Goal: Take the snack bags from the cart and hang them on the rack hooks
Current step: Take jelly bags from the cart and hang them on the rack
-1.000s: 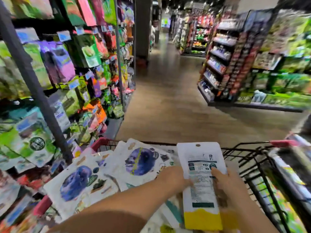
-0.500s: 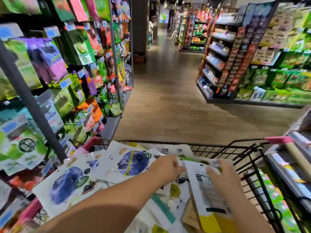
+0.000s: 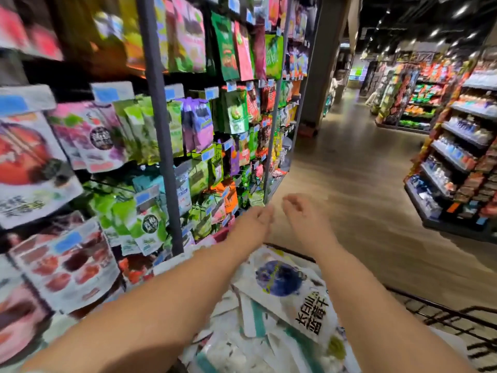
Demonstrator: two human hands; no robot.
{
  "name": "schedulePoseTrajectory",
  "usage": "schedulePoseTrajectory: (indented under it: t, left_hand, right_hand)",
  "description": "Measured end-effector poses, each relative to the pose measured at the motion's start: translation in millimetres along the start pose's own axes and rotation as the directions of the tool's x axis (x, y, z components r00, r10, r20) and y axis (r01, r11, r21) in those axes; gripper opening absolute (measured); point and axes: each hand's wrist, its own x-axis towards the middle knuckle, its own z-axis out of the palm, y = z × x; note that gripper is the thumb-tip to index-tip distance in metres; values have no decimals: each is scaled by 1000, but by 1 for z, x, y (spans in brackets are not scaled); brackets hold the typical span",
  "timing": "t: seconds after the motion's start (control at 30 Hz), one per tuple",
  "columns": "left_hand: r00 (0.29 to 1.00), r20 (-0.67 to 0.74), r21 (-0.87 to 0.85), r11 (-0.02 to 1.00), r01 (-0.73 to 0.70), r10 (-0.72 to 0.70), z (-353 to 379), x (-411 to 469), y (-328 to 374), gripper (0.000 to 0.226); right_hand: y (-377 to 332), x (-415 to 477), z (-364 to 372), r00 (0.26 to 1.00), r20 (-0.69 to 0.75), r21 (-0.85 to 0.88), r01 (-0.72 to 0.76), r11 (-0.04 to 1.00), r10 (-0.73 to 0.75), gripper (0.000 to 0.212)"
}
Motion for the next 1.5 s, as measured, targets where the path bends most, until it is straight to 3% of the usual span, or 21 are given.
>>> schedulePoseTrajectory:
  t: [0.17,0.3,0.47,0.57,0.7,0.8,0.87,0.93,1.07,1.13,1.27,1.37,1.5]
  left_hand:
    - [949,-315,29,1000,-12,20,-121,22,13,46]
    - [867,-496,35,999,-22,36,-218,30,25,54]
    - [779,-614,142,988,-54,131,-314,25,37,48]
    - [660,-724,185,979,-90,198,-368,26,43,50]
    - [382,-881,269,960,-77,278,-428,24,44,34]
    - [174,-953,249,968,-21,249,-463,21,37,50]
    - [121,-975,185,982,-32,188,-483,21,29,58]
    - [160,-980,113,992,-50,119,-505,28,16,66]
    - [396,-918,-81,981,-176,-5,-528,36,7,68]
    - [466,-884,-115,978,-175,-21,-529,39,8,59]
    - [453,-891,-51,984,-170,32,-525,37,16,59]
    - [443,-893,-31,974,-226,74,-515,30,24,43]
    - [413,-896,29,951,-308,161,-487,23,45,29]
  right_hand:
    - [-111,56,45,964,42,90,257,962,-262,28]
    - [-192,89,82,930,74,141,349,927,-361,29]
    - [-281,129,117,904,61,179,407,896,-423,32]
    - [-334,148,130,887,25,201,447,872,-460,36]
    - [-397,170,153,869,62,319,449,835,-491,37]
    - [-435,185,177,866,71,448,415,791,-495,38]
    - [-453,196,195,877,118,529,341,777,-465,41]
    - [-467,200,209,873,213,581,247,775,-438,48]
    - [-484,208,232,855,346,662,70,746,-387,60]
    - [-489,211,240,847,378,714,-10,700,-373,65]
    - [-489,211,239,823,320,806,24,591,-470,46]
    - [-482,217,232,819,223,860,91,503,-528,49]
    - [-468,220,213,811,220,877,79,474,-541,41]
